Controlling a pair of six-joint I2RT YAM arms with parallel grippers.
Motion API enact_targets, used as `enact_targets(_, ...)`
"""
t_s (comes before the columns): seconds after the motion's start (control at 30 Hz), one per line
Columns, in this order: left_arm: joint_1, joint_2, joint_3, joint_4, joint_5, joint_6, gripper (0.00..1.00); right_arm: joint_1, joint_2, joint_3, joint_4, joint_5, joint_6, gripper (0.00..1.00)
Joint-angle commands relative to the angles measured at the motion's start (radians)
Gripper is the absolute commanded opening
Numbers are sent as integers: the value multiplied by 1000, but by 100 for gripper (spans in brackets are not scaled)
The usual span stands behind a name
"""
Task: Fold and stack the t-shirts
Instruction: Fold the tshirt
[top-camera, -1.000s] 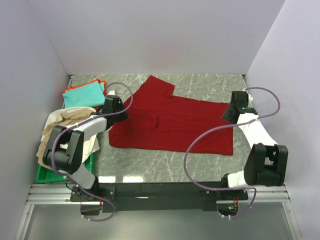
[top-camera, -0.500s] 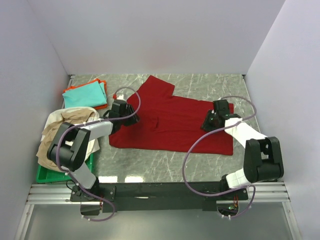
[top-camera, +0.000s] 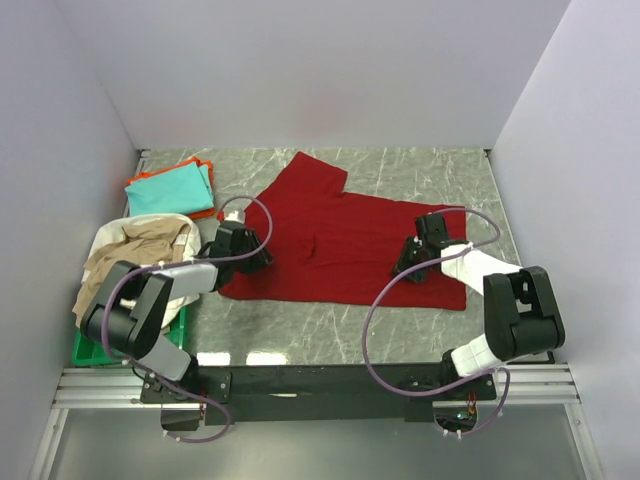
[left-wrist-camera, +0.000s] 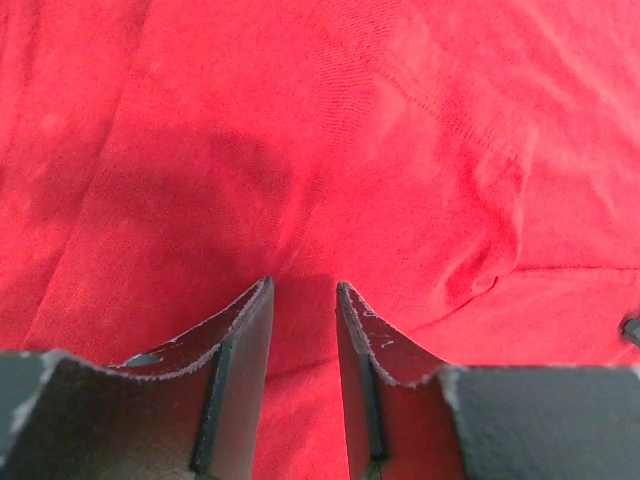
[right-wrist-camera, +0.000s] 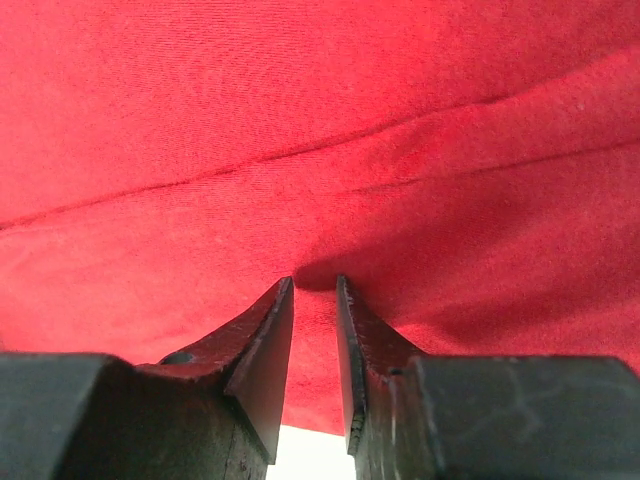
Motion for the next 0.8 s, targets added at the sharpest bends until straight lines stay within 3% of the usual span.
enact_targets(0.0, -7, -74, -69, -41, -45, -16, 38, 21, -27, -66, -57, 42, 37, 31)
enact_targets(0.57, -68, -423, -257, -196, -149, -114, 38, 81, -326, -206, -185, 89, 106, 30)
enact_targets(0.77, -113, -512, -215, -254, -179, -112, 39, 86, -372, -132, -222, 106, 71, 30)
